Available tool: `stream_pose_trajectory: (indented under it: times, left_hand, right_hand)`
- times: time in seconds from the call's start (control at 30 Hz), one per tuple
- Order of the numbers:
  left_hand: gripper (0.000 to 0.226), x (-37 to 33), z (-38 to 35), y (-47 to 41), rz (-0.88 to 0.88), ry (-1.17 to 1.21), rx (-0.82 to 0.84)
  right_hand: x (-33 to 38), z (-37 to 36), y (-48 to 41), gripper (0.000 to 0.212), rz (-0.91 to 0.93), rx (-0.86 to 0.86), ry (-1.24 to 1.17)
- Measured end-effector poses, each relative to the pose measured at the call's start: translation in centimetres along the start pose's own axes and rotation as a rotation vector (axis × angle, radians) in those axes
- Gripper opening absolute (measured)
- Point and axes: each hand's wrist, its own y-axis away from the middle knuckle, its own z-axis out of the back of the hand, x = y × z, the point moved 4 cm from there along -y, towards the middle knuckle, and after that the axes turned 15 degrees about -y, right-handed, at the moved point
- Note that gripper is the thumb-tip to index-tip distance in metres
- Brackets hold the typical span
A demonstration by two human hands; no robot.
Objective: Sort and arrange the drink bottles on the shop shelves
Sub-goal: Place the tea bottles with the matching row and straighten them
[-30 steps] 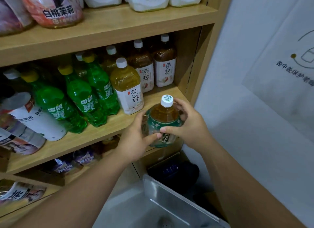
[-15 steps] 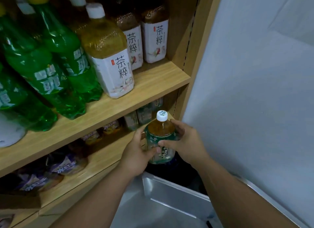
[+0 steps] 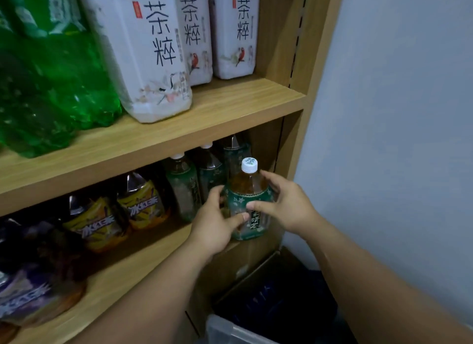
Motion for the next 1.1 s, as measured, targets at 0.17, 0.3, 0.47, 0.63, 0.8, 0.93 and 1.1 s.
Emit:
stream_pose_trajectory:
  times: [0.17, 0.3, 0.47, 0.63, 0.8, 0.93, 1.1]
  left_hand:
    - [0.081, 1.4, -1.2, -2.2, -0.072, -0.06, -0.134]
    - [0.066, 2.6, -2.5, -2.7, -0.136, -0.191, -0.313]
    - [0.067, 4.4, -5.1, -2.6, -0.226, -0.222, -0.373]
    - [0.064, 4.3, -5.6, -2.9, -0.285, -0.265, -0.353]
    - [0.06, 4.9, -5.8, -3.8, -0.284, -0.229, -0.301]
    - [0.057, 5.4, -5.6, -4.1, -0.271, -0.182, -0.364]
    - [0.057, 5.7, -5.5, -4.2, -0.242, -0.226, -0.422]
  right_hand:
    - [-2.3, -0.4, -1.4, 0.089, 0.073, -0.031, 0.034]
    - [-3.9, -1.4, -1.7, 0.09, 0.161, -0.107, 0.086]
    - [-5.6, -1.5, -2.1, 0.087, 0.26, -0.247, 0.045]
    - [-6.2, -2.1, -1.1, 0.107, 0.432, -0.317, 0.427]
    - [-7.1, -3.5, -2.3, 0.092, 0.45, -0.339, 0.536]
    - [-7.8, -4.2, -3.7, 0.09, 0.412, -0.362, 0.541]
    - [-8.4, -5.1, -4.6, 0.086, 0.418, -0.41, 0.611]
